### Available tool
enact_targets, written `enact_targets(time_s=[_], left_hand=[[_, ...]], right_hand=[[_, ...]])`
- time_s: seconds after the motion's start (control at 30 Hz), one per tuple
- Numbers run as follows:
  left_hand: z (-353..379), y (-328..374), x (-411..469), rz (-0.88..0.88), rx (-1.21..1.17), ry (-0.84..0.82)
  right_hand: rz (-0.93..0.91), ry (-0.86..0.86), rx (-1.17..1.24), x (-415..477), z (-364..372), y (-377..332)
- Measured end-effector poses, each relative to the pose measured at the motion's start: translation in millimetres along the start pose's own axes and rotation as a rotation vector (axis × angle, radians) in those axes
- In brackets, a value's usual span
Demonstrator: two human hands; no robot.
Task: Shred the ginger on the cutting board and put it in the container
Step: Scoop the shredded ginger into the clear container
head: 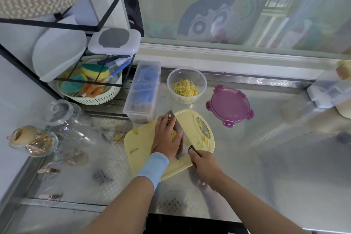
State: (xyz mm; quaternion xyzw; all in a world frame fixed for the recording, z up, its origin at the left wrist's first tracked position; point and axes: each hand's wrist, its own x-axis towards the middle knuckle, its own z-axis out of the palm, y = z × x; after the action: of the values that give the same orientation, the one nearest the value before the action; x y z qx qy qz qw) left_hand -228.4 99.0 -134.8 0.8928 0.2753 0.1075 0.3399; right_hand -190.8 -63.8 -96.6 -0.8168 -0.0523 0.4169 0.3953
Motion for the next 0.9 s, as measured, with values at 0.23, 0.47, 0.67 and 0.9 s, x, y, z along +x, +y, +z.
enact_targets(time_s=[0.23,0.47,0.67,0.9], left_hand=[[-46,59,56,0.15,0.003,0.069],[-53,104,143,0.235,0.074,0.085],[-32,111,203,0.206,0.124,0.015],[-11,67,212,0.146,0.313,-0.106]], right_hand=[[-0.054,0.005,0.202,-7,-42,-67],[-0.118,0.099,0.285,26,-92,-124],[-0.108,0.191,0.2,77,-119,-142],[-0.163,0.323,-0.091,112,-127,-141]])
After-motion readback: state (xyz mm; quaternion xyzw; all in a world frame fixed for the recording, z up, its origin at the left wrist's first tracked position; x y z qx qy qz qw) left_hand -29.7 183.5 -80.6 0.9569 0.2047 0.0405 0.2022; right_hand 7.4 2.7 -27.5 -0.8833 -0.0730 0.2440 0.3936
